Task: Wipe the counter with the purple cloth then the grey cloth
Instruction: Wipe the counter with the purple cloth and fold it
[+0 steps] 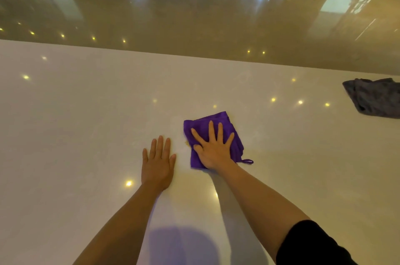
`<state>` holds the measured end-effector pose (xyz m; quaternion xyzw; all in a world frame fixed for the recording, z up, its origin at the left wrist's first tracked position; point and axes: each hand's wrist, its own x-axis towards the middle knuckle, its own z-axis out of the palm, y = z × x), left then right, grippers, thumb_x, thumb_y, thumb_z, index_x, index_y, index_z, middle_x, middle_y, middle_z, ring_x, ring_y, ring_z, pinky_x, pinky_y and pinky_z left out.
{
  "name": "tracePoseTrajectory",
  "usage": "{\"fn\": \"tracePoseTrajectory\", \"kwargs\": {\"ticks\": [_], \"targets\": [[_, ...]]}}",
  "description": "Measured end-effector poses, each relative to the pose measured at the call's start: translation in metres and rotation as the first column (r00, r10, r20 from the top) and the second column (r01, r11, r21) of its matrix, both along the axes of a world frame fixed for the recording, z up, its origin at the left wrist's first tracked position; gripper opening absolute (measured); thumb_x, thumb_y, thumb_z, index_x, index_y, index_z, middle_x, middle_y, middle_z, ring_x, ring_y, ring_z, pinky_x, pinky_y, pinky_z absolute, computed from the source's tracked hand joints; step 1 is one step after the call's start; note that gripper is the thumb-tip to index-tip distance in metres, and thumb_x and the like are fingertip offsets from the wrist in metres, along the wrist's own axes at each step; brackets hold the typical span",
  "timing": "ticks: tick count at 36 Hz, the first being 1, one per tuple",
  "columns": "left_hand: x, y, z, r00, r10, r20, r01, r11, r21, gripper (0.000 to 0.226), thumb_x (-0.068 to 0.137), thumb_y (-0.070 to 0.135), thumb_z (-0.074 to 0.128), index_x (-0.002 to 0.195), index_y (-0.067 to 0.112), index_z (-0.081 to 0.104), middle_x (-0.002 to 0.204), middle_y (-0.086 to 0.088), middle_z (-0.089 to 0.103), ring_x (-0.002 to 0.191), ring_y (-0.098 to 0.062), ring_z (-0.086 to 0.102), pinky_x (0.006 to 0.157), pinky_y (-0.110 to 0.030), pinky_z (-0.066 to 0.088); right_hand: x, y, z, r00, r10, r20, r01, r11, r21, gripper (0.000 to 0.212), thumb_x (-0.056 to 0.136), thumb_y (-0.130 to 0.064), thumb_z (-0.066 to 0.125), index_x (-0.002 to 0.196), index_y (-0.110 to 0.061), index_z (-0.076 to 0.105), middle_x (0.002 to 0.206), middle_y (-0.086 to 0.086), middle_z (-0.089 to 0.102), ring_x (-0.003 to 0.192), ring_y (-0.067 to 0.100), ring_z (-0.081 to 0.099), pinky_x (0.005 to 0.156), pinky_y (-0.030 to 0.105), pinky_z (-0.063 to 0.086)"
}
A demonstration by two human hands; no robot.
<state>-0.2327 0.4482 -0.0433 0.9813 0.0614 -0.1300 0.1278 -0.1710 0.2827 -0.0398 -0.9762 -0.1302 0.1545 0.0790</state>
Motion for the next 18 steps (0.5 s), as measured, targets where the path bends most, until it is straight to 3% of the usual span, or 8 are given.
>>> {"fn": "tracePoseTrajectory", "kwargs": {"ticks": [15, 18], "targets": [[-0.001, 0.003, -0.005, 0.999, -0.020, 0.037, 0.019, 1.000, 0.010, 0.055, 0.097, 0.036, 0.014, 0.145, 0.018, -0.007, 0.158, -0.007, -0.008, 0.145, -0.024, -0.010, 0.118, -0.043, -0.002, -0.044, -0.017, 0.002, 0.941, 0.336, 0.042, -0.336, 0.942, -0.009, 0.052, 0.093, -0.052, 0.022, 0.140, -0.049, -0.001, 0.157, 0.004, -0.012, 0.141, 0.036, -0.019, 0.105, 0.065, -0.017], [-0.001, 0.002, -0.006, 0.999, -0.013, 0.034, 0.012, 1.000, 0.011, 0.056, 0.097, 0.037, 0.013, 0.145, 0.019, -0.007, 0.158, -0.006, -0.009, 0.145, -0.024, -0.011, 0.118, -0.043, -0.004, -0.059, -0.028, 0.000, 0.928, 0.366, 0.074, -0.367, 0.930, 0.003, 0.052, 0.093, -0.052, 0.024, 0.140, -0.050, 0.002, 0.158, 0.003, -0.009, 0.142, 0.035, -0.017, 0.100, 0.061, -0.026]]}}
